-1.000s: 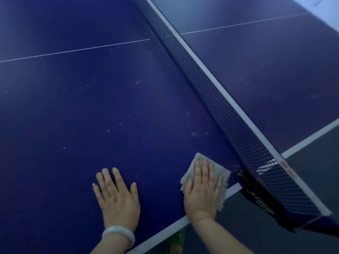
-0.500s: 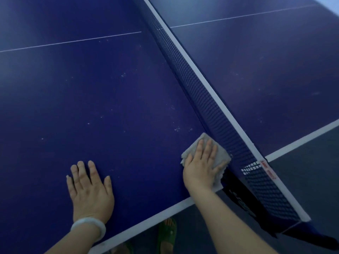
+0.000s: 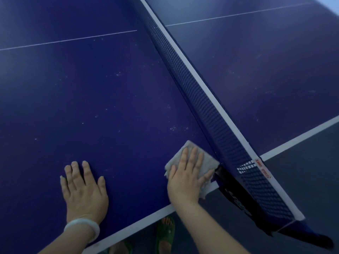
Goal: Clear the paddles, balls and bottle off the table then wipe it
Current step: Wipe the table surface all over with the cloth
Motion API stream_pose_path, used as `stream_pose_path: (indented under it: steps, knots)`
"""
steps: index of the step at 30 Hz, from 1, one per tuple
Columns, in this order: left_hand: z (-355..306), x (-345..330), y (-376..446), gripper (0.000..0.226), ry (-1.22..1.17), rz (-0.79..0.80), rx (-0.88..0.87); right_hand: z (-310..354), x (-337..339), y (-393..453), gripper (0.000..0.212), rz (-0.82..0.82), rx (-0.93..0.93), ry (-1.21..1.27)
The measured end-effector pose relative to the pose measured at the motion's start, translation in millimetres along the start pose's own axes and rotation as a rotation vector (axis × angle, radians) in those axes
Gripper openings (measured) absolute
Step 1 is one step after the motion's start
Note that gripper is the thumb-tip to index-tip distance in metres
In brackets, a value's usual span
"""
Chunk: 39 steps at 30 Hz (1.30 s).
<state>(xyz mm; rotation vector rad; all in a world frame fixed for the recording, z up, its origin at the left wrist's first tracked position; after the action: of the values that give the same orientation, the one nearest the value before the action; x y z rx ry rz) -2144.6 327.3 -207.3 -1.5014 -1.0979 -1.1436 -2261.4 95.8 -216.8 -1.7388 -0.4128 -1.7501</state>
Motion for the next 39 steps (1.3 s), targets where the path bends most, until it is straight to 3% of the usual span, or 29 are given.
stream_pose_path:
  steps: [5,11,12,16,18,23,26,29,31,36,38,39]
  knots:
    - [1,1,1,0.069,-0.001,0.016,0.013,-3,-1,-1,0.07,0.019,0.102,-0.044]
    - [-1,2,0,0.071,-0.007,0.012,0.005,-1,18,65,0.068,0.02,-0.021,-0.004]
    - [-1,2,0,0.071,-0.008,0.007,0.002,5,17,59,0.067,-0.004,0.06,-0.004]
    - [0,2,1,0.071,-0.003,0.0,-0.005,5,6,14,0.064,0.016,0.67,-0.078]
    - [1,1,1,0.071,0.0,0.002,-0.005,-12,8,28,0.063,0.054,0.706,-0.095]
    - [1,-1,3,0.073,0.011,-0.009,-0.009,2,21,87,0.066,0.071,0.381,-0.106]
    - [1,-2,3,0.067,0.006,-0.034,-0.018,46,17,67,0.067,0.106,0.633,-0.057]
    - [1,-2,3,0.069,0.012,-0.042,-0.022,44,8,42,0.066,0.115,0.932,-0.123]
    - [2,-4,3,0.066,0.015,-0.041,-0.023,18,13,60,0.064,0.087,0.883,-0.156]
    - [3,-7,5,0.067,0.026,-0.045,-0.023,6,32,138,0.062,0.088,0.402,-0.131]
    - [3,-6,4,0.072,0.03,-0.044,-0.029,31,31,139,0.063,0.069,0.355,-0.091]
    - [2,-5,4,0.073,0.029,-0.046,-0.031,45,28,129,0.064,0.061,0.417,-0.072]
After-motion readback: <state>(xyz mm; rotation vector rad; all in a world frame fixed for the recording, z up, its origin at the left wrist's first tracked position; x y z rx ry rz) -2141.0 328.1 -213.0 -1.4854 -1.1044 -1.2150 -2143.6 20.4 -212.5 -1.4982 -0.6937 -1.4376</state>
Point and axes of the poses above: each hand's wrist, its own y-axis towards the middle knuckle, its own x-axis out of the back of the hand, z = x × y, the point moved 4 cm from there along y, towards the middle knuckle, and after that the axes turned 3 degrees about -y, right-handed, at the moved point
